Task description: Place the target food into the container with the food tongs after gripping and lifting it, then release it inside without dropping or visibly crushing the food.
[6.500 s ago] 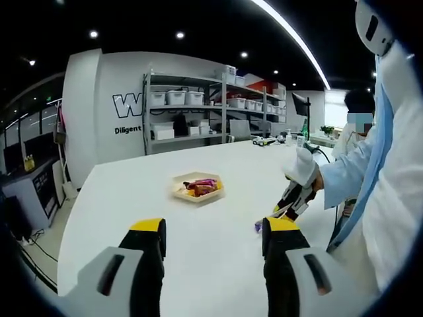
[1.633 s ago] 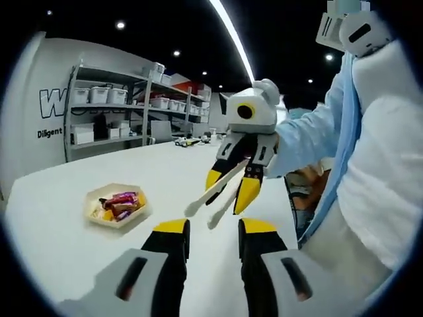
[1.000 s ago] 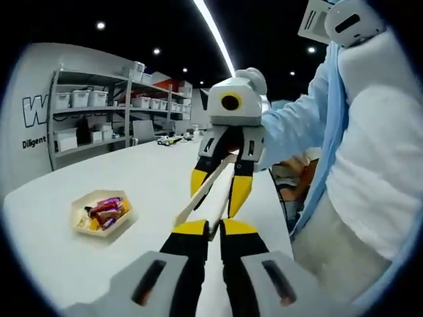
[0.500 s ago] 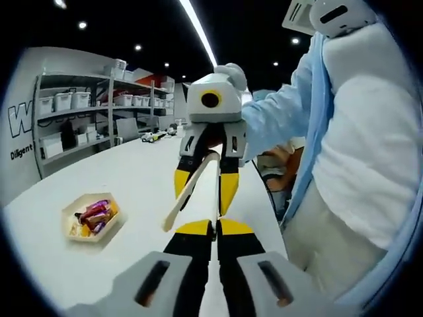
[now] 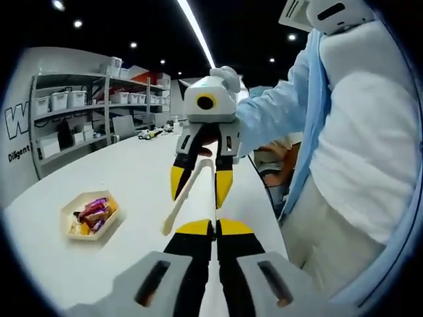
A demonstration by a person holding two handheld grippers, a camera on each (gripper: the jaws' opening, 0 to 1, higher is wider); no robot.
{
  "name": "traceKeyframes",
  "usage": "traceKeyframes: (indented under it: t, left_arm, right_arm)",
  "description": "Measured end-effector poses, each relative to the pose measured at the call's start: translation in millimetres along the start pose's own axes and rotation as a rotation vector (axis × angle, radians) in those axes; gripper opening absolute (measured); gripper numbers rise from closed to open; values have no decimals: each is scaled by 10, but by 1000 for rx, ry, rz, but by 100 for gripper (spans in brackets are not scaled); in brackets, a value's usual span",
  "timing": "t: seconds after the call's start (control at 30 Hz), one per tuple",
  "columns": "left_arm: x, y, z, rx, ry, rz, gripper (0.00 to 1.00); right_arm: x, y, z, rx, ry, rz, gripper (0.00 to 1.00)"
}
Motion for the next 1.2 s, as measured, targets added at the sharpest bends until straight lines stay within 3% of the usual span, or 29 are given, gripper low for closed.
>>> traceKeyframes:
  t: [0.37,0.73,1.0,1.17,1.2]
  left_arm:
    - [-155,12,54,-7,-11,74,0]
    - [-219,90,112,-16,-4,114,0]
    - [-234,68,138,6,-23,101,1]
    - [-258,19,204,59,-104,52,3]
    - [-256,-8,234,78,-103,36,7]
  right_arm:
    - [-137,-112,-23,-35,-47,74,21]
    - [-225,-15,19,-24,-129,152,12]
    - [-211,-23,-9,-14,-149,154,10]
    - [-205,-6,-59,-24,-156,138,9]
    - [-215,1,-73,-23,-150,143,9]
Point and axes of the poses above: the point that each gripper's makers call its tool centre point, and the gripper's own axes: y roughly forward along the fingers, z roughly to its left, x roughly out of its top, the point moved 6 cm from there along -y, roughly backward along the fingers, and after that the axes turned 8 degrees about -x, right-handed, at the moved point
